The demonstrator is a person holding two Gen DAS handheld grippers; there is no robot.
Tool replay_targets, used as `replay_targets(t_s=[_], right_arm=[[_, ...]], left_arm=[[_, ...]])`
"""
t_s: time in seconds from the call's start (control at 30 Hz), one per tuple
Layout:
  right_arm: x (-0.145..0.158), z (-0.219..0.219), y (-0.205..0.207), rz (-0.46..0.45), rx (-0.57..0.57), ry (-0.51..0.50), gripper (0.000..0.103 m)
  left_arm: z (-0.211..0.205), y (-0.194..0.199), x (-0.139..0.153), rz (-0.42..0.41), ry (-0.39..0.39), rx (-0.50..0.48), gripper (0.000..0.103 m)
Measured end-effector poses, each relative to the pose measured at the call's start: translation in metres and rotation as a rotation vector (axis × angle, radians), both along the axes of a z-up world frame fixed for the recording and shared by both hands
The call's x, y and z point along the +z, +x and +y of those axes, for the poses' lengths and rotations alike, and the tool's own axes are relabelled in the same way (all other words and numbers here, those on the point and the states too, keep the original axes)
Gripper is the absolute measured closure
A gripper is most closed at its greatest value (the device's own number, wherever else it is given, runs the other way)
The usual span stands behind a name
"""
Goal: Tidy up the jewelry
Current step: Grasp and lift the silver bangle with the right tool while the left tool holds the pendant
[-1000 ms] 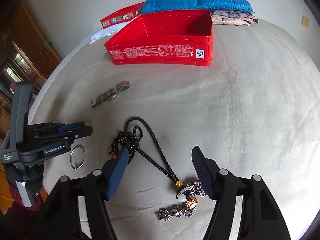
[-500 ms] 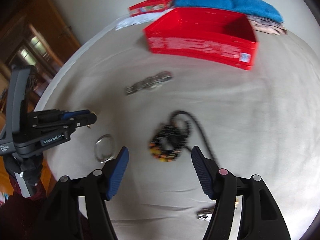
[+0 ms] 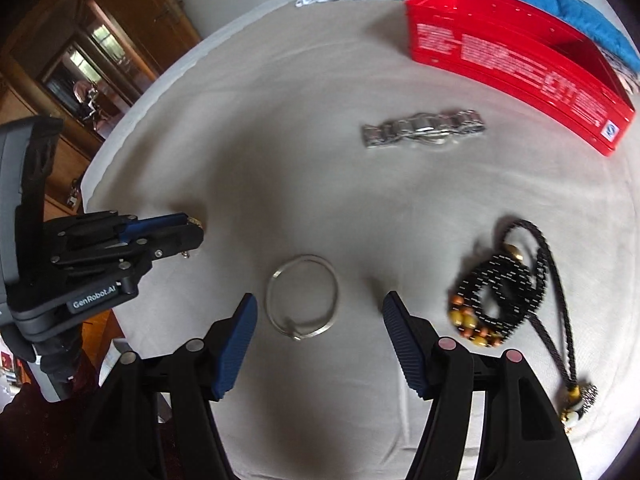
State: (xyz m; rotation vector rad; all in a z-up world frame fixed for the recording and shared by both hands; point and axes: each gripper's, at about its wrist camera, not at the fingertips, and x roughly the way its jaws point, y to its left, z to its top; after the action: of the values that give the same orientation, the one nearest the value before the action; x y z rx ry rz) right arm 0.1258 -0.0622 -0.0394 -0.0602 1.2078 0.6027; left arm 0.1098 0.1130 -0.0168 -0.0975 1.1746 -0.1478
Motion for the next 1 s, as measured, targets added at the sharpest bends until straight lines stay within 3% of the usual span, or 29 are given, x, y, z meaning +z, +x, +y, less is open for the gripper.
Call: replay_targets(t_s=[0.37,0.5,0.53,1.0], right_arm=[[-0.004,0.025,-0.006,-0.076,0.038,-0.123,0.037],[-0.004,0.026,-0.006,-0.116,0.038,-0.161,0.053],[-0.004,0.024,-0.006,-0.120,0.035,-0.157,0.057],[0.012,-0.012,-0.009,-0.105,-0.020,-0.035,0.057]], left_arm=[[0.005,-0.004,-0.002,-0.010,-0.019,0.001,0.085],[0.005,-0.004,-0.002,-0.011,-0.019,0.002,0.085],[0.005,-0.004,-0.002,-0.012,-0.018,0.002,0.085],[-0.016,0.001,0.009,-0.042,0.001,-0.025,0.085]])
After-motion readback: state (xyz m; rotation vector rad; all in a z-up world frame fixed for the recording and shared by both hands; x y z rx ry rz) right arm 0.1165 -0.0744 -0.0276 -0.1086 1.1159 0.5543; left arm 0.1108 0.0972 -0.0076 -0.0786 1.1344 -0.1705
